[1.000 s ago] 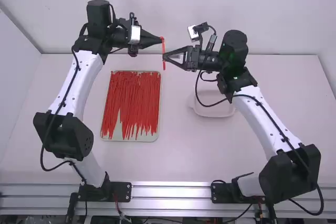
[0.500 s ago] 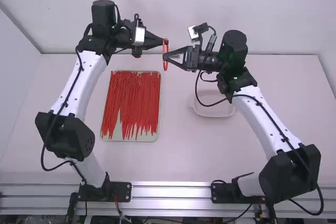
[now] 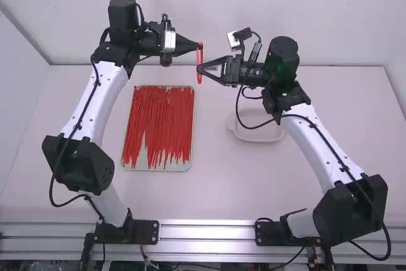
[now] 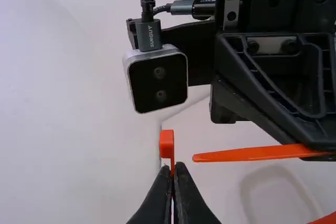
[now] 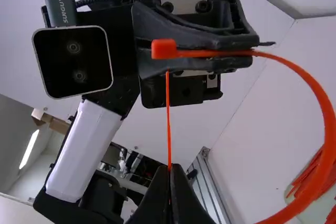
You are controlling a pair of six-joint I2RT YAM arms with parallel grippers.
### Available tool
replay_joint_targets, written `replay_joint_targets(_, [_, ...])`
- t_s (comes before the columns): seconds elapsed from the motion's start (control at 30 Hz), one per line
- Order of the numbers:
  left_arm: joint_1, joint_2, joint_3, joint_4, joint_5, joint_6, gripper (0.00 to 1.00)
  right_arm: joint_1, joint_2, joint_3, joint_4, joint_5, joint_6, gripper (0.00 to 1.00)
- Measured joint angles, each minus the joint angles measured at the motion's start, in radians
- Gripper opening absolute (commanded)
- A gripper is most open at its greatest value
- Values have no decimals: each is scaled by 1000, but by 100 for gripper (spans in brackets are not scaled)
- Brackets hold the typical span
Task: Fasten the cable tie
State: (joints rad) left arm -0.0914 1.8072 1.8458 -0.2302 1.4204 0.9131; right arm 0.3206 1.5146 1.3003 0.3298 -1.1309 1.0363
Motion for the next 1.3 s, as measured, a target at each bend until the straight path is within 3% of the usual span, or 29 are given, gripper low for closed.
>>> replay_joint_targets(1.3, [2,0,0,-53,42,4,2,-3,0,0,0,21,-63,0])
